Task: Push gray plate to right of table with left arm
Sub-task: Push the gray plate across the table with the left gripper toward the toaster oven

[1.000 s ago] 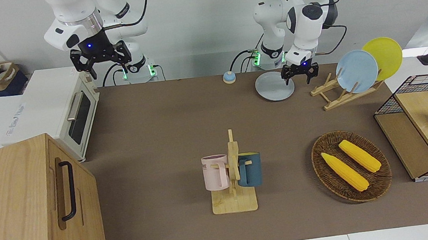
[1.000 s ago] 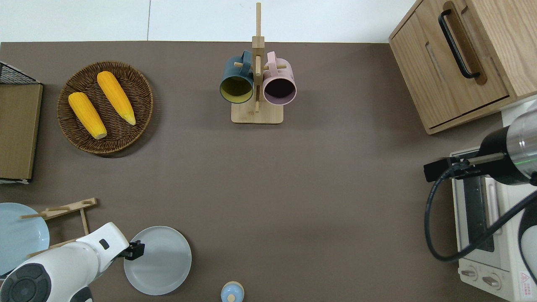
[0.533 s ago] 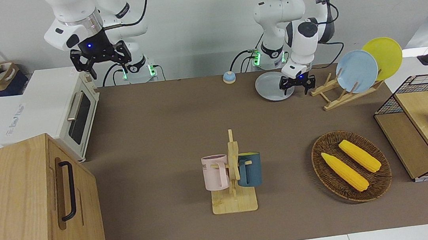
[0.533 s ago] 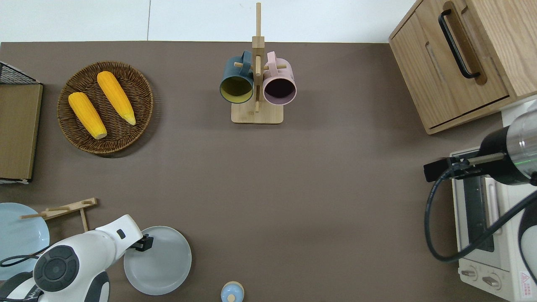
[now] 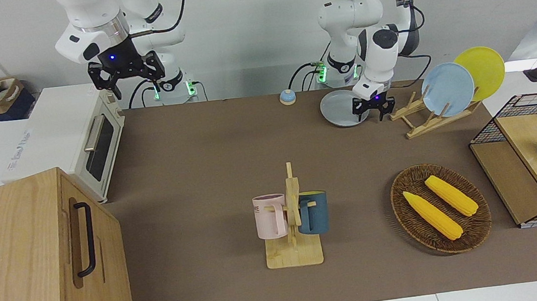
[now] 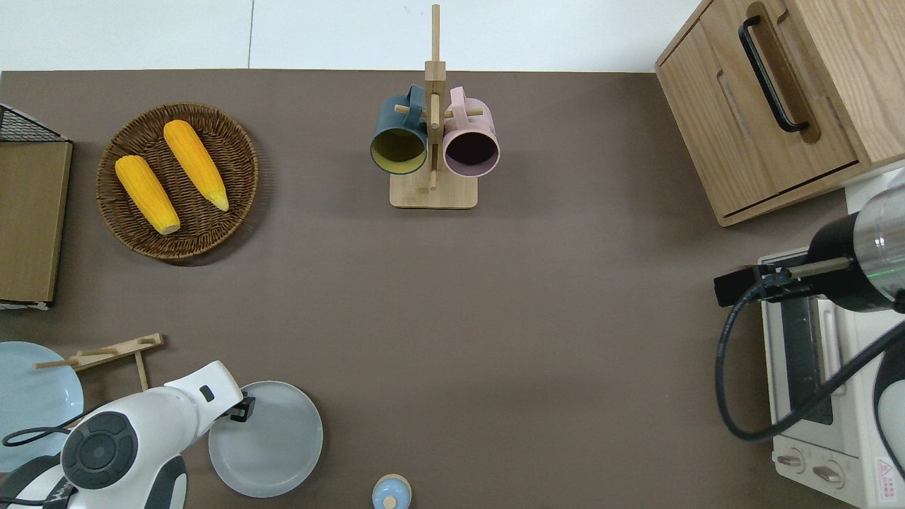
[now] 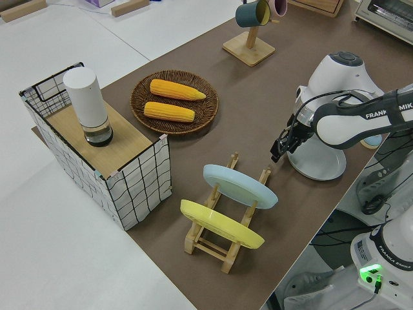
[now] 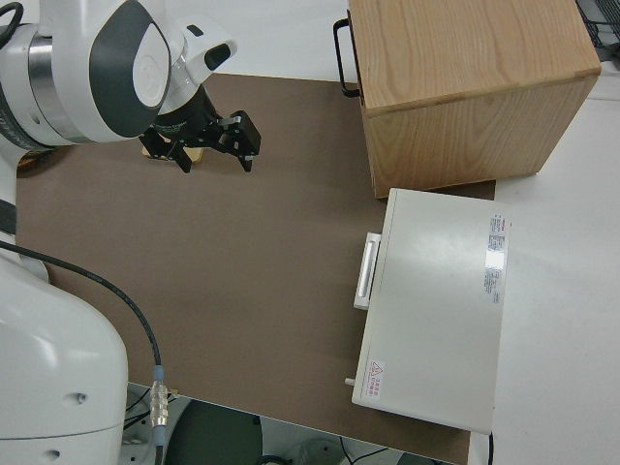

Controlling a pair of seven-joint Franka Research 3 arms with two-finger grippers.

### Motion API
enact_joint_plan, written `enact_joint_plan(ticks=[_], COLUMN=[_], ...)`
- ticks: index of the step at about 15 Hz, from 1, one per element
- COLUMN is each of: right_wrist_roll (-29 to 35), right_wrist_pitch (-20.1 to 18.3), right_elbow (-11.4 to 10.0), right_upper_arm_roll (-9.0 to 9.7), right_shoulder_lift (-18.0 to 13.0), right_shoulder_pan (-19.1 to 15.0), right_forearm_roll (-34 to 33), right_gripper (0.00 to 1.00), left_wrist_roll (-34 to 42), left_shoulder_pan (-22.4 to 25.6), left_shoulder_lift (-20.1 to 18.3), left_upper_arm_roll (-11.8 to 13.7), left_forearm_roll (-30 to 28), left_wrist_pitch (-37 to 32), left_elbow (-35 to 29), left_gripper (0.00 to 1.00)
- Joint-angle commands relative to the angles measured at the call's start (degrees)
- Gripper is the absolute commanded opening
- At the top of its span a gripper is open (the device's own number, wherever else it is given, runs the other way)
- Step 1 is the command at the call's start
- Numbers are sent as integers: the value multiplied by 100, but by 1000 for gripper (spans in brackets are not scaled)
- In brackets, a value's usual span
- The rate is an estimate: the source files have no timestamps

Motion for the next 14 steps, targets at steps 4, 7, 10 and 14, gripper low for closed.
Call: enact_joint_plan(ticks=[4,7,10,14], right_wrist_roll=[-1,-1,-1,8], right_wrist_pitch=[-69,-69,-69,-69], right_elbow=[22,22,22,22], right_upper_arm_roll=[76,76,85,85], right_shoulder_lift=[-36,-36,-36,-36], right_shoulder_pan=[-116,-116,-116,-116], right_forearm_roll=[59,59,59,59], right_gripper=[983,983,983,983], left_wrist_roll=[-22,-57,-136,-863], left_shoulder_pan=[-108,-108,-142,-633], left_shoulder_lift=[-33,-33,-16,160], left_upper_arm_roll=[20,20,20,20], left_forearm_roll=[117,108,56,38], left_wrist_pitch=[168,150,132,124], left_elbow=[-147,-138,-121,-7], left_gripper=[166,0,0,0])
